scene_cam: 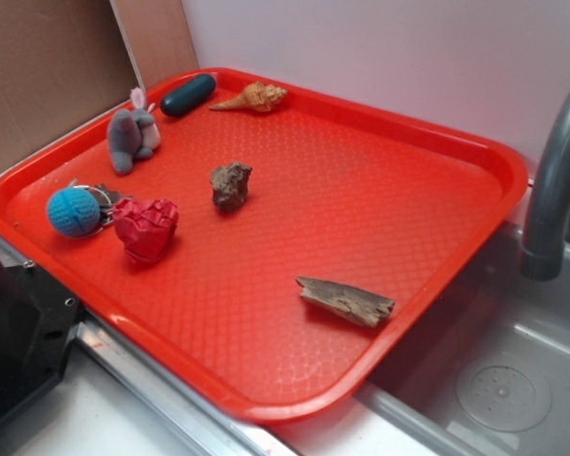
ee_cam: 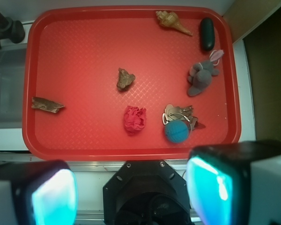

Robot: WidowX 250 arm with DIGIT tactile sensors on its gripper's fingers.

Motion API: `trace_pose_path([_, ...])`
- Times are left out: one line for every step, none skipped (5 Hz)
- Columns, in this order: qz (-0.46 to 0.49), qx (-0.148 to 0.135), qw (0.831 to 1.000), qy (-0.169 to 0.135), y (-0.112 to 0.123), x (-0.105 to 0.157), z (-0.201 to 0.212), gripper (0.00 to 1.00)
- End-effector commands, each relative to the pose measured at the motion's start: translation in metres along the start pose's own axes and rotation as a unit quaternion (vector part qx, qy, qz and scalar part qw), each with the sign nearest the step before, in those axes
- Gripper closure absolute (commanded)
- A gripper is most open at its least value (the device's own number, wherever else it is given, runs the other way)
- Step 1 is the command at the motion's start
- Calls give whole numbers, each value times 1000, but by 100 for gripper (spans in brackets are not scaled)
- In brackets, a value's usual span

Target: Grab the wood chip.

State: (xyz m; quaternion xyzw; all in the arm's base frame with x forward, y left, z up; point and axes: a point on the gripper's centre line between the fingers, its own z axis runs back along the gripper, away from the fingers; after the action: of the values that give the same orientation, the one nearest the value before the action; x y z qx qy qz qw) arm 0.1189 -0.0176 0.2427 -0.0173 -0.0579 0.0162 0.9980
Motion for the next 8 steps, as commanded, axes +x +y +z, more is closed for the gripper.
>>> trace_pose_path([0, 0, 1000, 0, 0, 0, 0, 0])
trace_pose_path([-126, 8, 992, -1, -50, 21, -34, 0])
trace_pose_path([-249, -4, 969, -1, -101, 24, -64, 0])
trace_pose_path([-368, -5, 930, 16, -130, 20, -95, 0])
trace_pose_path([-482, -1, 875, 32, -139, 14, -122, 0])
trace_pose_path([-534, -18, 845, 25, -138, 19, -158, 0])
trace_pose_path([-560, 1, 826, 62, -145, 25, -187, 0])
trace_pose_path([-569, 1, 819, 68, -153, 5, -200, 0])
